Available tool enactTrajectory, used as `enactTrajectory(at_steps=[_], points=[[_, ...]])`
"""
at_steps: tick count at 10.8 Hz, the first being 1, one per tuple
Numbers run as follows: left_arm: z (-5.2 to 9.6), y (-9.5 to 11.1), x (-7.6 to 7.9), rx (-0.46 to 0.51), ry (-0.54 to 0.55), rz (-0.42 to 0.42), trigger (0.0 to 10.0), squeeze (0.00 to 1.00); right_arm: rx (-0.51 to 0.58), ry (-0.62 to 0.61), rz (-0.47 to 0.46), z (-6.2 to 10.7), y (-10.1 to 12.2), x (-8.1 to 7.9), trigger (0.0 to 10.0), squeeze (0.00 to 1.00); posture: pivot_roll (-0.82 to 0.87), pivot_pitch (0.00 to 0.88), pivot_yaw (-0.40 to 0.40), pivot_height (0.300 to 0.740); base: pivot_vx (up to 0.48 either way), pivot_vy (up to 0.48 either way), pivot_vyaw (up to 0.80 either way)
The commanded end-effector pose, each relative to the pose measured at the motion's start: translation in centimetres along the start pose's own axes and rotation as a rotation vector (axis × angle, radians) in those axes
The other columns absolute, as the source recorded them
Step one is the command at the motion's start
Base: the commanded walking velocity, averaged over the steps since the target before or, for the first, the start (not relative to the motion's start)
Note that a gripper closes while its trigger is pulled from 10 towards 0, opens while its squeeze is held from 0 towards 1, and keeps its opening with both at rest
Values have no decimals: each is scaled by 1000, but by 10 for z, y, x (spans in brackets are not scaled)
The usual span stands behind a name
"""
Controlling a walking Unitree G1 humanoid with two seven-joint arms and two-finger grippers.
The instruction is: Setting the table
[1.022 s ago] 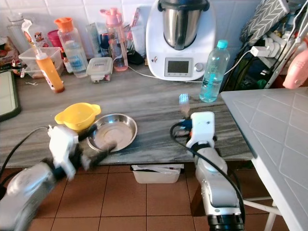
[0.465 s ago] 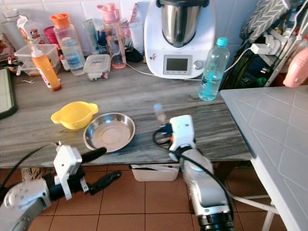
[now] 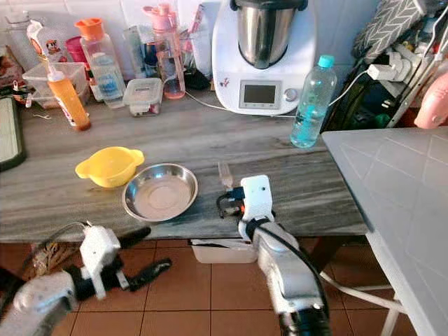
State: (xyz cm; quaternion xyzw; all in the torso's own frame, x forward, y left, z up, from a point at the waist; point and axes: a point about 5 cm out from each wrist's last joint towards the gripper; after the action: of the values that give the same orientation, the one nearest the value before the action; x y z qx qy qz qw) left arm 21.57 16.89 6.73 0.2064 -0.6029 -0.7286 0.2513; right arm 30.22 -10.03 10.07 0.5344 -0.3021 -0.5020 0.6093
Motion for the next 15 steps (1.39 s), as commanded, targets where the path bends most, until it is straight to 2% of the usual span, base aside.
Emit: enactTrajectory(at_steps=[1, 2, 4, 7, 15], points=[[2, -11, 2, -27, -9, -9, 10000, 0, 19, -11, -15, -3, 3, 0, 10000, 0, 43, 40, 21, 740, 0, 0, 0], [3, -20, 3, -32, -10, -6, 10000, 0, 28, -11, -21, -5, 2, -2, 10000, 0, 45, 41, 22, 740, 0, 0, 0], [3, -4, 3, -1, -23, -31, 10000, 0, 54, -39, -57, -10, 3, -1, 10000, 0, 49, 45, 26, 740, 0, 0, 0], [3, -2, 3, 16, -32, -44, 10000, 0, 90, -76, -78, -21, 8, -4, 10000, 0, 55, 47, 27, 740, 0, 0, 0], [2, -1, 5, 15, -36, -36, 10000, 0, 66, -89, -124, -38, -2, -14, 10000, 0, 62, 50, 25, 740, 0, 0, 0]])
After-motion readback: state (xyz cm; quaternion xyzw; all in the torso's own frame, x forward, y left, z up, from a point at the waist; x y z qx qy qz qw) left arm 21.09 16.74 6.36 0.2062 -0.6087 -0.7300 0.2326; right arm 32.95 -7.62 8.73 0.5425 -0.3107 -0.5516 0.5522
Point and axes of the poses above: a point about 5 cm out from each wrist's last joint towards the gripper, its own z axis pointing back from the gripper into the wrist, its own y axis along the axis of the wrist's last joint, x = y × z, and after that the axes turned 2 degrees about -z, right-handed
